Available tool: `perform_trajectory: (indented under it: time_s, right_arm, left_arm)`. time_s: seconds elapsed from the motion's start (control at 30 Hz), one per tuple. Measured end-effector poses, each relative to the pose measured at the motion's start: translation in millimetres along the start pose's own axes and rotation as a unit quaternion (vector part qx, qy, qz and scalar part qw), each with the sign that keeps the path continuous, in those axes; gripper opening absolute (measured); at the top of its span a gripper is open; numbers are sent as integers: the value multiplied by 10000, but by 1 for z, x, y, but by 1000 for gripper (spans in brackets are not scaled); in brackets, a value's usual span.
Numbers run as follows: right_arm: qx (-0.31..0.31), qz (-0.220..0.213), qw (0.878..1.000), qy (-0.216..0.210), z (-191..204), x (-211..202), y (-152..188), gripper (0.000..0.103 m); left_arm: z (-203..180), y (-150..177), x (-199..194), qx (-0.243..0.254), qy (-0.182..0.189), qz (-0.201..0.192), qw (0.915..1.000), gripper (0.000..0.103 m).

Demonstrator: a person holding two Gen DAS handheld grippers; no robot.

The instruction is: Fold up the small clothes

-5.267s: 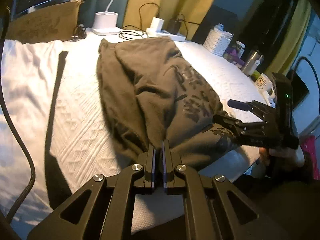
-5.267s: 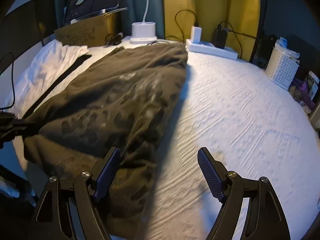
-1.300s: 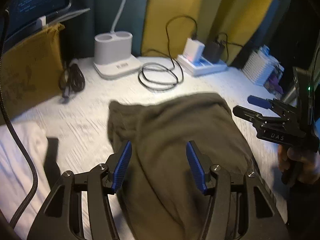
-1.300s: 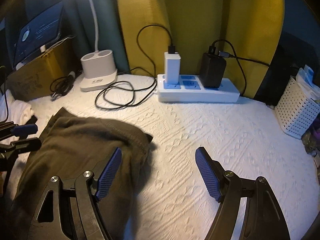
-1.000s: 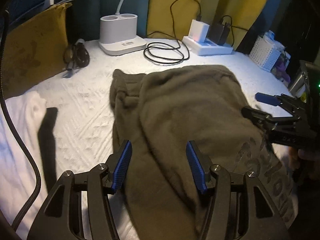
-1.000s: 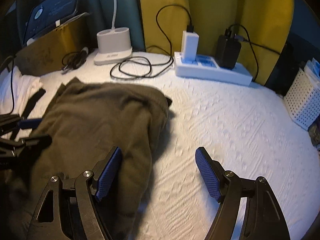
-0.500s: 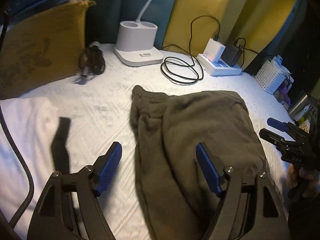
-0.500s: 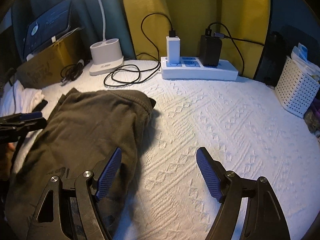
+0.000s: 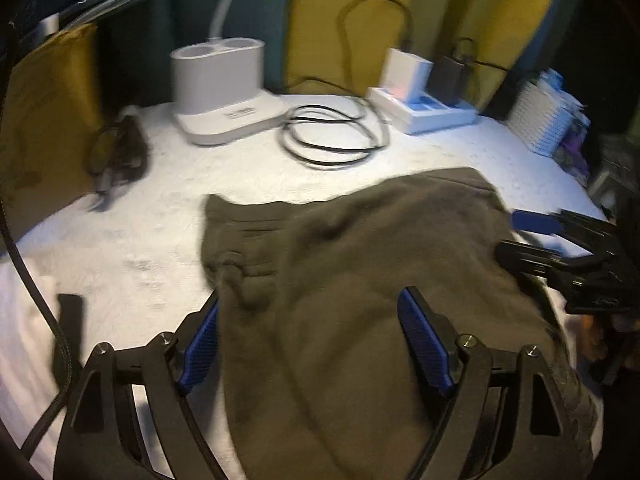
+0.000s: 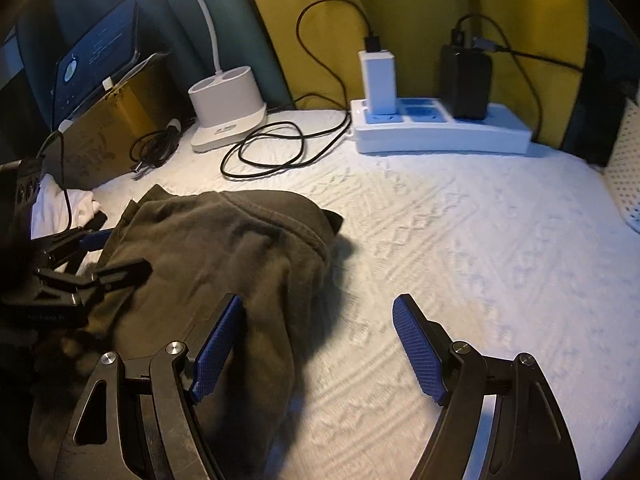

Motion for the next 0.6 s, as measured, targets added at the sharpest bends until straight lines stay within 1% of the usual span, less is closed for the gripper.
perform_trajectory:
  time_s: [0.07, 0.13, 0.17, 0.2, 0.23, 0.27, 0.3, 0.33, 0.37, 0.4, 0.43, 0.5, 0.6]
  right_arm:
    - [-49, -37, 10000, -60, 4, 2, -4, 79]
    - [-81, -67, 9998, -190, 11, 5, -7, 79]
    - [-105, -72, 9996, -234, 13, 6, -9, 79]
    - [-174, -107, 9995, -253, 18, 8, -11, 78]
    - [-264, -129, 9991, -296, 23, 11, -13, 78]
    - [-288, -116, 9990, -306, 26, 12, -14, 78]
    - [-323, -128, 9987, -370, 31, 13, -17, 76]
    - [-340, -126, 9986, -375, 33, 14, -17, 70]
    - [-382, -118, 9988, -291, 35, 16, -18, 68]
    - [-440, -124, 9987, -210, 38, 17, -19, 60]
    - [-505, -146, 9983, -246, 41, 16, -19, 47]
    - [-540, -187, 9976, -388, 46, 13, -18, 36]
    - [-562, -232, 9973, -424, 50, 7, -16, 27]
  left_arm:
    - [-9, 1, 0, 110, 109, -4, 9999, 73]
    - [-17, 1, 3, 270, 21, -12, 9996, 72]
    - [-18, 0, 3, 307, -42, -32, 9995, 65]
    - [-18, -1, 2, 284, -14, -43, 9996, 57]
    - [-19, -2, 1, 242, 63, -52, 9997, 53]
    - [-20, -3, 2, 201, 144, -62, 9997, 44]
    - [-21, -4, 2, 162, 238, -70, 9996, 41]
    - [-22, -3, 2, 158, 225, -84, 9996, 40]
    - [-22, -3, 2, 167, 199, -94, 9996, 37]
    - [-24, -3, 2, 172, 218, -102, 9996, 33]
    - [-26, -2, 1, 162, 263, -109, 9995, 30]
    - [-28, -1, 0, 136, 307, -110, 9994, 26]
    - [-31, -1, -5, 121, 336, -176, 9992, 25]
Point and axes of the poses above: each gripper's, at about its wrist camera, not at the fingertips, and x roughly the way its jaws point, z to its left, y to its underside, the point moved 10 cm from there along x, roughly the way its jaws point, and after that the axes turned 7 degrees about z, right-handed, at the moved point
